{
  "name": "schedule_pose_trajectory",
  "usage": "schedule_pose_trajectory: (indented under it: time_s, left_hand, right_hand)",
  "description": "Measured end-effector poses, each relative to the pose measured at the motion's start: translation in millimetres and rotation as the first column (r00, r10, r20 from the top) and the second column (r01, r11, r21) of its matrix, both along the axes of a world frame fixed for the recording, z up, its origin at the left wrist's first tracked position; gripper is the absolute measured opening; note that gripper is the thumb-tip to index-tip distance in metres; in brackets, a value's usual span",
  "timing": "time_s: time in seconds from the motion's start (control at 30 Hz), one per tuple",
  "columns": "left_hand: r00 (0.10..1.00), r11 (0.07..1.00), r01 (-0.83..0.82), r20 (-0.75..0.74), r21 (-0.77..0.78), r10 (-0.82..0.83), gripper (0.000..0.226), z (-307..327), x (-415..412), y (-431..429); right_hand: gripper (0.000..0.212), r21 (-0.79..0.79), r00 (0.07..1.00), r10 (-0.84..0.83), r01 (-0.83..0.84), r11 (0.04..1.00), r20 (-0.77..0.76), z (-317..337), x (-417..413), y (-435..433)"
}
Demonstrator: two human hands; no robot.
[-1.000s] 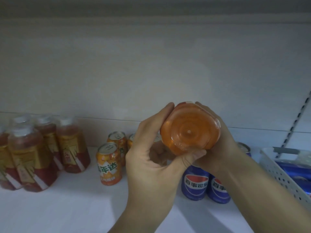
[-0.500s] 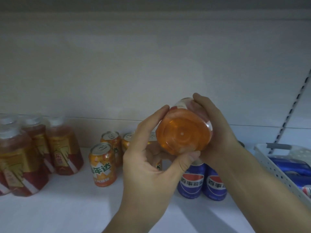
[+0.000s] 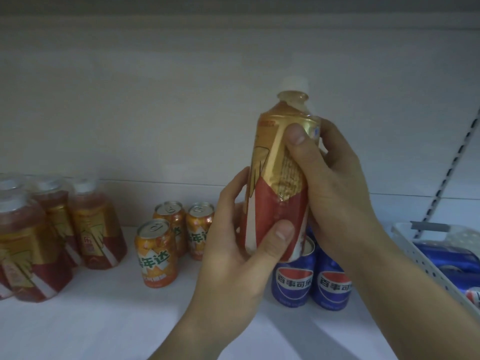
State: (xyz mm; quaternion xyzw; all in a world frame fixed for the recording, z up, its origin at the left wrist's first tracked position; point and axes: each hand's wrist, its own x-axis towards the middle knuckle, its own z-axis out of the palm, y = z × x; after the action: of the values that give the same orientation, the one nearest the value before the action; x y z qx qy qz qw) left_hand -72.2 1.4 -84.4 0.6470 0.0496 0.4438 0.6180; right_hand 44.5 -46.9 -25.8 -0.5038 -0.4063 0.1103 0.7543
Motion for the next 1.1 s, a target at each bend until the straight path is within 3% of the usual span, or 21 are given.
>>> schedule_pose_trajectory:
  time_s: [0.23,0.33,0.47,0.57,0.73,0.93,1.1]
  left_hand:
    - [0.967,0.961,-0.254,0.013,0.106,0.254,0.081,-8,2,0]
    - [0.978,0.974,-0.201,-0.031,0.104,0.205,0.084,-6,3,4]
    - [0.992,0.997,0.056,-0.11,-0.05,-0.061,0.07,-7,2,12]
    - [0.993,0.999,-0.041,-0.114,-0.001,0.041,0.067,-6,4,3]
    - [0.972,0.973,-0.206,-0.092,0.099,0.215,0.071,-9,5,-5]
    - [0.977,0.979,-0.174,-0.109,0.107,0.185,0.068,-9,5,-7]
    - [0.993,0.991,-0.118,-0.017,0.055,0.119,0.059,-9,3,-4]
  right_hand:
    - [0.055,-0.056,0.996,0.085,-0.084,0.995,0.004,-1,-2,1]
    - [0.05,0.022,0.993,0.103,-0.102,0.995,-0.054,0,2,-1]
    - [0.043,0.102,0.954,0.252,-0.238,0.966,-0.16,2,7,-7]
    - [0.03,0.132,0.92,0.344,-0.323,0.937,-0.189,1,8,-8]
    - [0.029,0.1,0.943,0.277,-0.262,0.96,-0.186,0,10,-4]
    - [0.019,0.078,0.965,0.194,-0.182,0.98,-0.175,1,10,-5]
    - [0.032,0.1,0.959,0.248,-0.235,0.967,-0.135,6,13,-8]
